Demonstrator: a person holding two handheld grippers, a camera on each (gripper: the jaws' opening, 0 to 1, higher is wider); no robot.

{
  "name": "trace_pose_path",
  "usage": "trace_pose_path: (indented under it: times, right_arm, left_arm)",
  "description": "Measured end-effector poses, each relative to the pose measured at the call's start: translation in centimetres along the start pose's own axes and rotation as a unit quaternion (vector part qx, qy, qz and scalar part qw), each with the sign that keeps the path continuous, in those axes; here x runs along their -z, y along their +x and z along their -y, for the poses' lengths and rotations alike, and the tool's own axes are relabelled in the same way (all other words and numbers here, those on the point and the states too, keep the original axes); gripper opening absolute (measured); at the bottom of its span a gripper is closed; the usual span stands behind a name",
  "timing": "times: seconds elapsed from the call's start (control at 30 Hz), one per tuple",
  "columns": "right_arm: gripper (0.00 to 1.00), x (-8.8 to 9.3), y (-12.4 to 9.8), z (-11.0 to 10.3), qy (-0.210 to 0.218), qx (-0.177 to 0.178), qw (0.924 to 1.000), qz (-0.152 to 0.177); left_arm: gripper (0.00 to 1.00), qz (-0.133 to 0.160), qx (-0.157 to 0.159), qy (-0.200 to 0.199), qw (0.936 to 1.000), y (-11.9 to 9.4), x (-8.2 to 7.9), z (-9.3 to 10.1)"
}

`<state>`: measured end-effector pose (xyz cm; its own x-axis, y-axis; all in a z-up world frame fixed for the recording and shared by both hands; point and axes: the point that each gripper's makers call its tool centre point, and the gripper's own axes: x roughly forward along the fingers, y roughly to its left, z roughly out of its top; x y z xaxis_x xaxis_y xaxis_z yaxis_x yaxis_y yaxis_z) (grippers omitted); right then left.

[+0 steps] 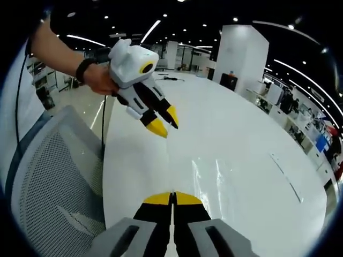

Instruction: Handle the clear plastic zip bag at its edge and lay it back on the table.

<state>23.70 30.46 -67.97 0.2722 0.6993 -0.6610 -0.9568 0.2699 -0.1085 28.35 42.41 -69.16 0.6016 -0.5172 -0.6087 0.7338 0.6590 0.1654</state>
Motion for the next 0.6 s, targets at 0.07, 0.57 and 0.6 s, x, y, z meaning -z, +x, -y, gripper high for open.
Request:
trace_pose_path:
  times: [0.07,0.57,0.6]
  right_arm:
    - [0.0,0.0,0.0,0.2,0.001,0.001,1.0,0.001]
    - [0.0,0.3,0.1,1.2,0.01,0.007,0.9999,0.004]
    - [0.0,0.4,0.2,1.2,0.01,0.008,0.9999,0.003]
  left_arm:
    - [0.12,-0.004,0.004,0.007,1.0,0.0,0.3,0.3]
    - [0.0,-0.019,0.02,0.038,0.9989,0.1,1.4,1.4]
    - [0.0,-0.022,0.023,0.044,0.9985,0.3,1.5,1.4]
